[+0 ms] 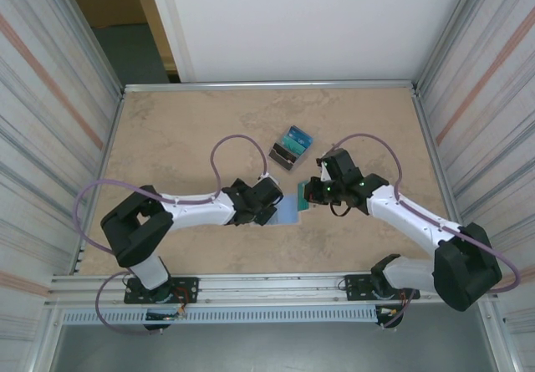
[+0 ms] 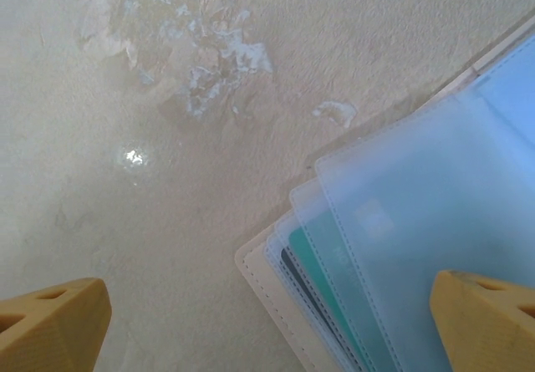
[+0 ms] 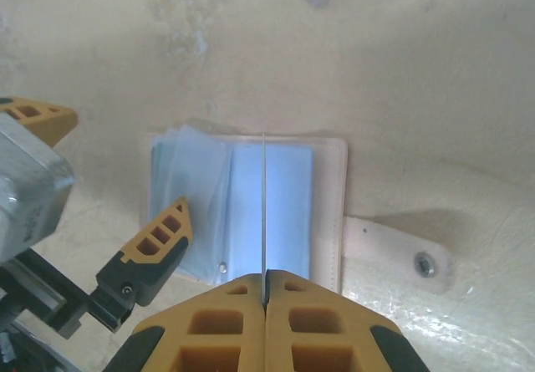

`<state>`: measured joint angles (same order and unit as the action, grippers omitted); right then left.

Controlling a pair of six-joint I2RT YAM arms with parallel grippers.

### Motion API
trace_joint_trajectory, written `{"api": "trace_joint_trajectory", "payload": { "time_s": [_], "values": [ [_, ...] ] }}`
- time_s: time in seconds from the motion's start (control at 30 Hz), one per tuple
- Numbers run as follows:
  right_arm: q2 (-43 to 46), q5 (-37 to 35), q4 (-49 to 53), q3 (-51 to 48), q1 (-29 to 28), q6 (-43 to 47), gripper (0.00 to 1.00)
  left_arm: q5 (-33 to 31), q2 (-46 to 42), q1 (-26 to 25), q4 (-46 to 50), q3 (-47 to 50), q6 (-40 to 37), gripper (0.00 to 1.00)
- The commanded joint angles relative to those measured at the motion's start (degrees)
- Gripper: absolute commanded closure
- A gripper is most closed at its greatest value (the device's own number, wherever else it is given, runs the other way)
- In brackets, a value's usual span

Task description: Take the credit cards out of the card holder

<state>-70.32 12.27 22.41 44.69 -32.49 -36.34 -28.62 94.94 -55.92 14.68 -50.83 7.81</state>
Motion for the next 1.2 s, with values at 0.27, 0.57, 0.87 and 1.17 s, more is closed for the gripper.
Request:
{"api": "trace_joint_trajectory", "payload": {
  "time_s": [0.27, 0.57, 0.87, 1.17],
  "values": [
    [-12.11, -6.79, 13.37, 21.64, 2.12, 22.52, 1.0, -0.17, -9.69, 0.57, 0.6, 1.55, -1.68, 0.01],
    [-26.65, -10.61, 16.51, 36.74, 4.69, 36.05, 1.0, -3.93, -20.2, 0.85, 5.0, 5.49, 8.33, 0.01],
    [-38.47, -12.0, 18.93, 47.41, 5.62, 43.18, 1.0, -5.22, -29.41, 2.36, 5.23, 11.27, 12.78, 0.01],
    [-44.24, -10.91, 19.7, 52.71, 5.75, 46.23, 1.0, -4.61, -32.98, 4.5, 5.15, 13.63, 14.24, 0.01]
  ]
}}
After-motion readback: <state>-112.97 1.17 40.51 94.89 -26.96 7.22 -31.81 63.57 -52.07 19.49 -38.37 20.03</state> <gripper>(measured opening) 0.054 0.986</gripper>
